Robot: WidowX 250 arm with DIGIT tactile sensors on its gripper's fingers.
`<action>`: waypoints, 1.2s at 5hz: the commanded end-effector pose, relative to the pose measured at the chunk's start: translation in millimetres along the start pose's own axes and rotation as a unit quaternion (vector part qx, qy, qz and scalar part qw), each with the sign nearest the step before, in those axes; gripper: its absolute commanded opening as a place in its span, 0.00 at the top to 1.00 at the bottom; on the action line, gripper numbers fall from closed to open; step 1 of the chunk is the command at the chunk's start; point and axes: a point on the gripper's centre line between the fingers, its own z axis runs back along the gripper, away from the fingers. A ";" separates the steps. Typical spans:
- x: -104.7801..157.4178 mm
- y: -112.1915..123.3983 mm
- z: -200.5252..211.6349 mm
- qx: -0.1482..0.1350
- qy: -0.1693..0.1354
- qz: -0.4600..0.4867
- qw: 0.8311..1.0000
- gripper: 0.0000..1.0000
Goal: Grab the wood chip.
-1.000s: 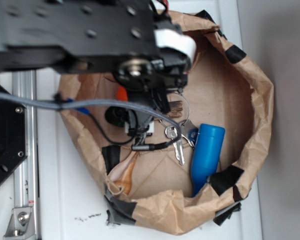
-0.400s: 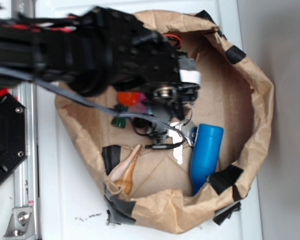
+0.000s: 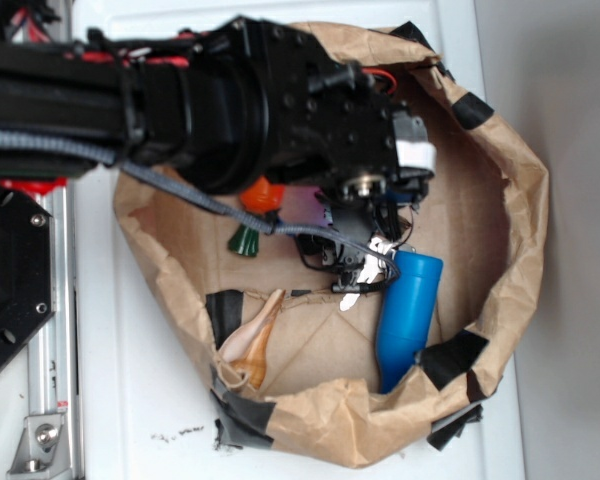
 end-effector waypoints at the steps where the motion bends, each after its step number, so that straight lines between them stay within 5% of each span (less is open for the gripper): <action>1: -8.8 -10.7 2.5 0.015 -0.015 -0.017 1.000 1.00; 4: -13.8 -8.0 36.5 0.022 -0.017 -0.029 0.999 1.00; 6: -10.3 -13.1 137.8 -0.040 -0.016 -0.001 0.999 1.00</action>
